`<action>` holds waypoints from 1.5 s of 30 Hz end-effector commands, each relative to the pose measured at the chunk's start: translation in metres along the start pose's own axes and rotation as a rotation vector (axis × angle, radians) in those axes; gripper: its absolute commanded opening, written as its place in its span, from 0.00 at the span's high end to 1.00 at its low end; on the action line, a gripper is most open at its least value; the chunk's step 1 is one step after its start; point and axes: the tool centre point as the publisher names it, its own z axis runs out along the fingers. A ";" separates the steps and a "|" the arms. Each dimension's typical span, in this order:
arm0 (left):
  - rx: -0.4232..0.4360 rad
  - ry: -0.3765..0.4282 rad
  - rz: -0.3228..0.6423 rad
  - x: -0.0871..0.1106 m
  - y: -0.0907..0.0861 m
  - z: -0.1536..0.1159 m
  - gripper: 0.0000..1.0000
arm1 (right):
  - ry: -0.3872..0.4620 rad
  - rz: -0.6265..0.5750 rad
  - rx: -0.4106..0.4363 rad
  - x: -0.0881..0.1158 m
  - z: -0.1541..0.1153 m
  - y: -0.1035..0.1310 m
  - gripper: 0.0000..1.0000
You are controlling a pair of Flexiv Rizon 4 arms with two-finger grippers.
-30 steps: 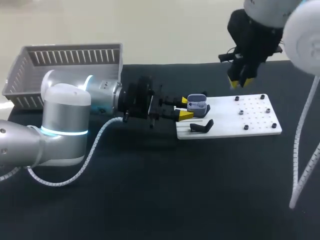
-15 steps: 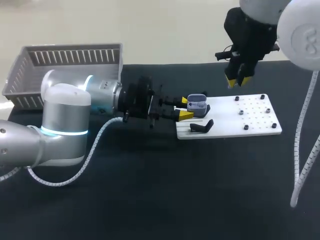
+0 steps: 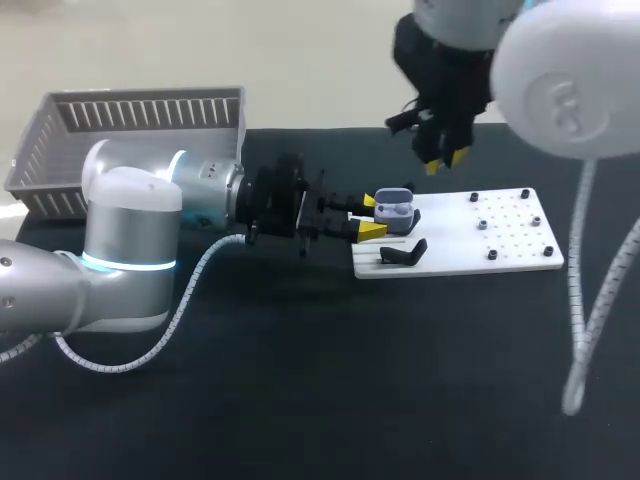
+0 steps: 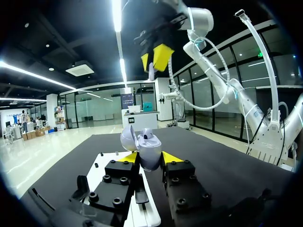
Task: Pick up each earbud case from the left stands, insert the matching earbuds, close the lid, and place the case in the box.
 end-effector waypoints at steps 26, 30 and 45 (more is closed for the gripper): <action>-0.005 -0.002 0.003 0.001 -0.001 0.000 1.00 | -0.028 -0.042 0.000 -0.021 0.045 0.049 1.00; -0.005 -0.002 0.003 0.001 -0.001 0.000 1.00 | -0.020 -0.038 -0.009 -0.021 0.052 0.049 1.00; -0.005 -0.002 0.003 0.001 -0.001 0.000 1.00 | -0.007 -0.018 -0.026 -0.021 0.065 0.049 1.00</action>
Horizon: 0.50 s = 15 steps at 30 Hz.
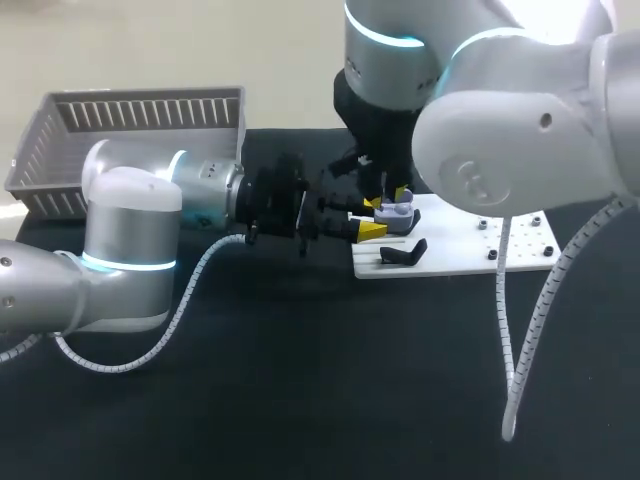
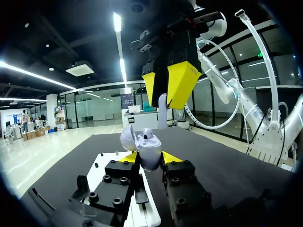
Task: Pick up each earbud case from the left stands, insert the matching earbuds, close the lid, and place the case in the box.
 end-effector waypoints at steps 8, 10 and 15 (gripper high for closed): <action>-0.005 -0.002 0.003 0.001 -0.001 0.000 1.00 | 0.000 0.029 -0.004 0.001 0.009 -0.003 1.00; -0.005 -0.002 0.003 0.001 -0.001 0.000 1.00 | -0.002 0.037 -0.004 0.001 0.010 -0.004 1.00; -0.005 -0.002 0.003 0.001 -0.001 0.000 1.00 | -0.005 0.047 -0.004 0.001 0.011 -0.006 1.00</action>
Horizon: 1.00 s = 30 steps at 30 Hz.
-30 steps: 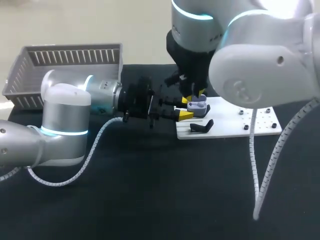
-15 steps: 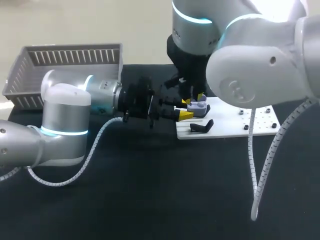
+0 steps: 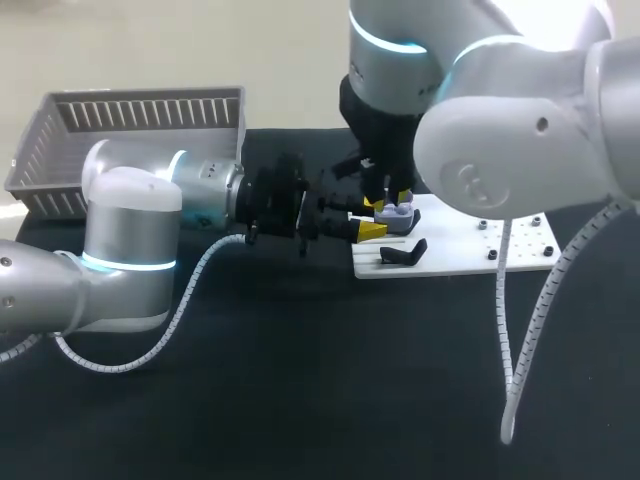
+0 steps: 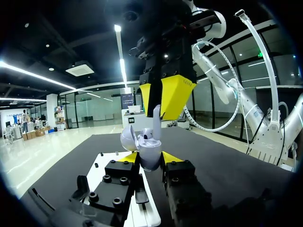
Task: Pick up each earbud case from the left stands, insert the matching earbuds, close the lid, and place the case in the box.
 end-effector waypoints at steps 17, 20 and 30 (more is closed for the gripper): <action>-0.005 -0.002 0.003 0.001 -0.001 0.000 1.00 | -0.012 0.028 0.002 -0.001 0.005 -0.006 1.00; -0.005 -0.002 0.003 0.001 -0.001 0.000 1.00 | -0.013 0.028 0.003 -0.002 0.005 -0.006 1.00; -0.005 -0.002 0.003 0.001 -0.001 0.000 1.00 | -0.005 0.019 0.006 -0.007 0.008 -0.004 1.00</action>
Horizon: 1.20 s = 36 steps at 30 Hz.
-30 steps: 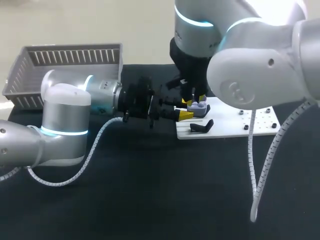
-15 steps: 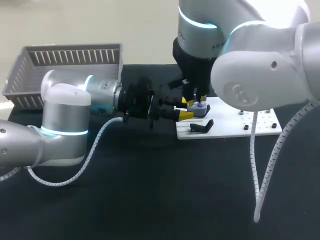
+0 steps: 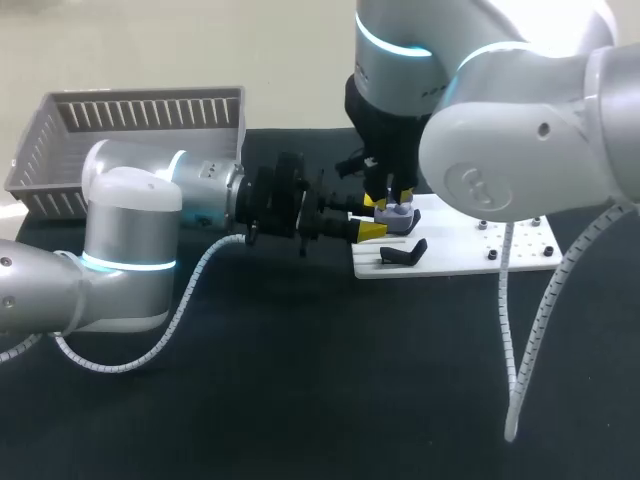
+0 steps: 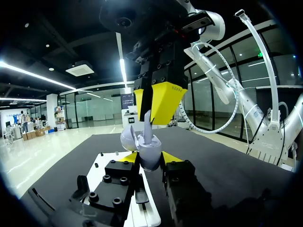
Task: Pick up each earbud case from the left stands, insert the matching earbuds, close the lid, and place the case in the box.
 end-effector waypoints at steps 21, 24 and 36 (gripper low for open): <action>-0.005 -0.002 0.003 0.001 -0.001 0.000 1.00 | 0.033 0.007 0.013 -0.002 0.014 -0.003 1.00; -0.005 -0.002 0.003 0.001 -0.001 0.000 1.00 | 0.027 0.003 0.004 -0.002 0.008 -0.002 0.45; -0.005 -0.002 0.003 0.001 -0.001 0.000 1.00 | -0.074 0.085 0.025 -0.007 -0.034 -0.015 0.00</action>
